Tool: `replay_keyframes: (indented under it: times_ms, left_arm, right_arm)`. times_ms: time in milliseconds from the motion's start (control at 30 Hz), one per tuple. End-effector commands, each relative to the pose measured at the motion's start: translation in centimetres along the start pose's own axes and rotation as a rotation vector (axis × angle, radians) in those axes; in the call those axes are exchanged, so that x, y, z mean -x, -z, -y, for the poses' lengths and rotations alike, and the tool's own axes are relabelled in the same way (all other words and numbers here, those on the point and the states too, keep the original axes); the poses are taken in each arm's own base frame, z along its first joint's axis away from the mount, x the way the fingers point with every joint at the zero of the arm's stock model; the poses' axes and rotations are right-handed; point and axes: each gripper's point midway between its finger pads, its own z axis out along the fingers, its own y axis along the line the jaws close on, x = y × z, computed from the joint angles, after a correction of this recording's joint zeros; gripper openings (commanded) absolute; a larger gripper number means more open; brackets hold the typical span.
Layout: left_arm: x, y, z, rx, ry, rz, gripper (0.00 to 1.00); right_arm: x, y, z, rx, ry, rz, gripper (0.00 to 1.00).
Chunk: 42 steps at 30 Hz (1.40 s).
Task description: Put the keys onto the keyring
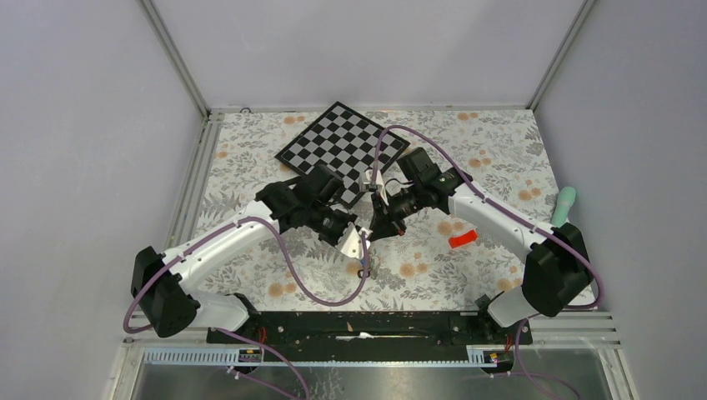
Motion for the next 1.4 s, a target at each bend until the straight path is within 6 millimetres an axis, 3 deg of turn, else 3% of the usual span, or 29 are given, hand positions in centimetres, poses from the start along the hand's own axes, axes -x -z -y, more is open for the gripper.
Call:
replay_keyframes:
  times_ms: [0,433,967,1167,1367]
  left_arm:
    - [2.3,0.0,0.2,0.002,0.037,0.102,0.00]
    - [2.5,-0.5,-1.4,0.056,0.140,0.127,0.01]
    - [3.0,2.2,-4.7,0.175,0.330,0.234,0.45]
    - [2.8,3.1,-5.6,0.208,0.397,0.273,0.49]
    - [4.0,3.6,-7.2,0.215,0.502,0.368,0.48]
  right_arm:
    - [3.4,1.4,1.4,-0.101,0.100,0.067,0.00]
    - [4.9,3.0,2.0,-0.175,0.079,0.140,0.00]
    - [6.4,4.9,2.0,-0.257,0.161,0.154,0.00]
    - [6.2,5.3,1.4,-0.264,0.206,0.152,0.00]
    - [6.3,5.6,1.1,-0.269,0.236,0.155,0.00]
